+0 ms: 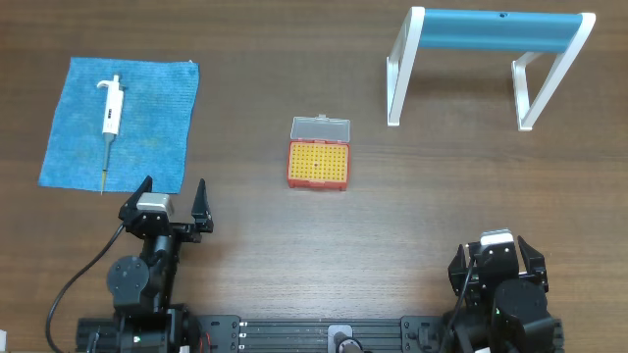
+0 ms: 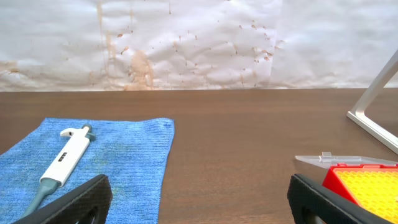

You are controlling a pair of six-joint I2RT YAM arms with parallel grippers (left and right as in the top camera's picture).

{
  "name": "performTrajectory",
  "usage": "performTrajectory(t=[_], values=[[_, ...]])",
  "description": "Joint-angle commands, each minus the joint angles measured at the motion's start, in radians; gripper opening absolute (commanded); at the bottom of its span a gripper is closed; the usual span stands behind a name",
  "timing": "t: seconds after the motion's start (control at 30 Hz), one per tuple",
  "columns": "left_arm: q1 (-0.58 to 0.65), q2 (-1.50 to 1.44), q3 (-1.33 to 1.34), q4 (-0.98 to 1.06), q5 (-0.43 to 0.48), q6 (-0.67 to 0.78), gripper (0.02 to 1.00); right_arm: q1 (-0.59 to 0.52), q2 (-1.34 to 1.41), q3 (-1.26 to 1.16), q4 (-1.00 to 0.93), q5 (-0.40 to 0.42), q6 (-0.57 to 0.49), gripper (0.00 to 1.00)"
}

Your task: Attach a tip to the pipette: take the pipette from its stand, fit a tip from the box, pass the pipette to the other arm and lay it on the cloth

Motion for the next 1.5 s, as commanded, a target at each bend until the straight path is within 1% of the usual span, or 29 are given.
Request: performTrajectory(t=[0.03,0.5,0.57,0.63,0.7,0.77,0.87,0.9,0.97,1.07,1.3,1.4,1.5], values=[[-0.005,-0.014,-0.008,0.002,0.011,0.017,0.915,0.006,-0.008,0.0,0.004,0.009,-0.011,0.899],[-0.005,-0.014,-0.008,0.002,0.011,0.017,0.917,0.006,-0.008,-0.001,0.008,0.002,-0.01,0.899],[-0.005,-0.014,-0.008,0.002,0.011,0.017,0.915,-0.016,-0.008,-0.008,0.117,-0.051,-0.01,0.899],[-0.005,-0.014,-0.008,0.003,0.011,0.017,0.915,-0.067,-0.008,-0.031,0.273,-0.137,-0.01,0.899],[-0.005,-0.014,-0.008,0.003,0.011,0.017,0.917,-0.176,-0.008,-0.1,0.552,-0.316,-0.01,0.899],[-0.005,-0.014,-0.008,0.003,0.011,0.017,0.917,-0.266,-0.008,-0.183,0.764,-0.442,-0.01,0.899],[-0.005,-0.014,-0.008,0.003,0.011,0.017,0.915,-0.386,-0.008,-0.331,0.991,-0.55,-0.01,0.899],[-0.005,-0.014,-0.008,0.003,0.011,0.017,0.915,-0.405,-0.008,-0.365,1.027,-0.565,-0.011,0.899],[-0.005,-0.014,-0.008,0.002,0.011,0.017,0.915,-0.411,-0.008,-0.414,1.067,-0.565,-0.011,0.901],[-0.005,-0.014,-0.008,0.002,0.011,0.017,0.915,-0.388,-0.008,-0.459,1.078,-0.563,-0.024,0.901],[-0.005,-0.014,-0.008,0.003,0.011,0.017,0.915,-0.296,-0.013,-0.538,1.08,-0.56,-0.178,0.899],[-0.005,-0.014,-0.008,0.003,0.011,0.017,0.915,-0.286,-0.037,-0.586,1.088,-0.562,-0.177,0.901],[-0.005,-0.014,-0.008,0.003,0.011,0.017,0.915,-0.286,-0.059,-0.586,1.093,-0.552,-0.179,0.899]])
